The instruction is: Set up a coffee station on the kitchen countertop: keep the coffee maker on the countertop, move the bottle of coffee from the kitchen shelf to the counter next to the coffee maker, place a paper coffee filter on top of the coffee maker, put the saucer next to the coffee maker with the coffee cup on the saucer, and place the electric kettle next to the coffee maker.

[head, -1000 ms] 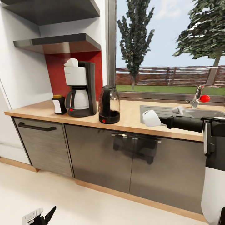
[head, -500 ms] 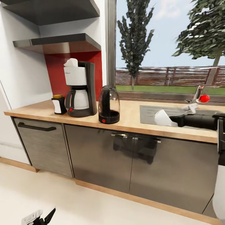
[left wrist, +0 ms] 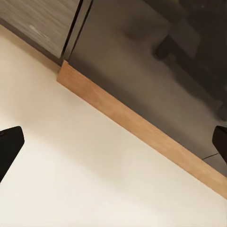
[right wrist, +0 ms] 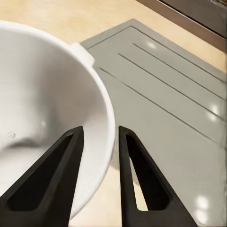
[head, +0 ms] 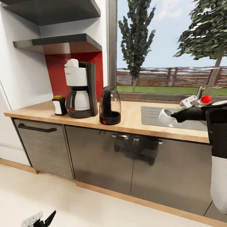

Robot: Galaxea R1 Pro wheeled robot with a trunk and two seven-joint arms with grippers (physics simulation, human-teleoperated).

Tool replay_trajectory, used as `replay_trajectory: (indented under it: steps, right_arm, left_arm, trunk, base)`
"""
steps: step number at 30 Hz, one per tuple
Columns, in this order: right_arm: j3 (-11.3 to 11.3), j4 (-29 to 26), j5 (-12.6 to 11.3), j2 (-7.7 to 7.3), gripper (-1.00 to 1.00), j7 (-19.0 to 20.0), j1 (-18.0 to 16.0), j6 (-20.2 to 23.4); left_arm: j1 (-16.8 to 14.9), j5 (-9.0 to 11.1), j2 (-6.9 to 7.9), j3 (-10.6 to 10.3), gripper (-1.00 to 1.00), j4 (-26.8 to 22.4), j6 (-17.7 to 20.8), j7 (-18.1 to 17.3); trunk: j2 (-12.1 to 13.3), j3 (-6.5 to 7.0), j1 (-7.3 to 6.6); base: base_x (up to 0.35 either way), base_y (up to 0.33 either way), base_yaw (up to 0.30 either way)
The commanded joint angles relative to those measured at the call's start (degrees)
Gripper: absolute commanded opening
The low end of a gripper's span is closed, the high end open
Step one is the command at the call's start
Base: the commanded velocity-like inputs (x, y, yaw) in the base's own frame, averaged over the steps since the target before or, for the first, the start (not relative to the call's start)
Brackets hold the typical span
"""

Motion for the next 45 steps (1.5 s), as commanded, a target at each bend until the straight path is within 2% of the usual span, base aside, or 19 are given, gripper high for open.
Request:
replay_trajectory:
  steps: [1,11,18,29,38,45]
  right_arm:
    - [0.3,0.0,0.9,0.02,-1.0,0.7,-0.2,0.4]
    - [0.9,0.0,1.7,0.17,-1.0,0.9,-0.7,0.4]
    - [1.0,-0.1,1.6,0.32,-1.0,1.0,-0.7,0.4]
    - [1.0,-0.1,1.6,0.75,-1.0,1.1,-2.0,0.4]
    - [1.0,-0.1,1.5,1.17,-1.0,2.5,-2.3,0.4]
    - [1.0,-0.1,1.5,1.23,-1.0,2.7,-2.4,0.4]
  left_arm:
    - [0.0,0.5,0.01,0.0,1.0,0.0,0.2,-0.2]
    - [0.0,0.5,0.01,0.0,1.0,0.1,0.2,-0.2]
    - [0.0,0.5,0.01,0.0,1.0,0.7,0.2,-0.2]
    - [0.0,0.5,0.01,0.0,1.0,0.8,0.2,-0.2]
    - [0.0,0.5,0.01,0.0,1.0,0.9,0.2,-0.2]
    - [0.0,0.5,0.01,0.0,1.0,0.9,0.2,-0.2]
  trunk:
    - [0.0,-0.05,0.0]
    - [0.0,-0.04,0.0]
    - [0.0,0.17,0.0]
    - [0.0,0.25,0.0]
    - [0.0,0.55,0.0]
    - [0.0,0.58,0.0]
  base:
    - [0.0,0.0,0.0]
    - [0.0,0.0,-0.009]
    - [0.005,0.018,-0.197]
    - [0.04,0.276,-0.055]
    - [-0.008,0.098,-0.189]
    - [-0.082,0.266,-0.031]
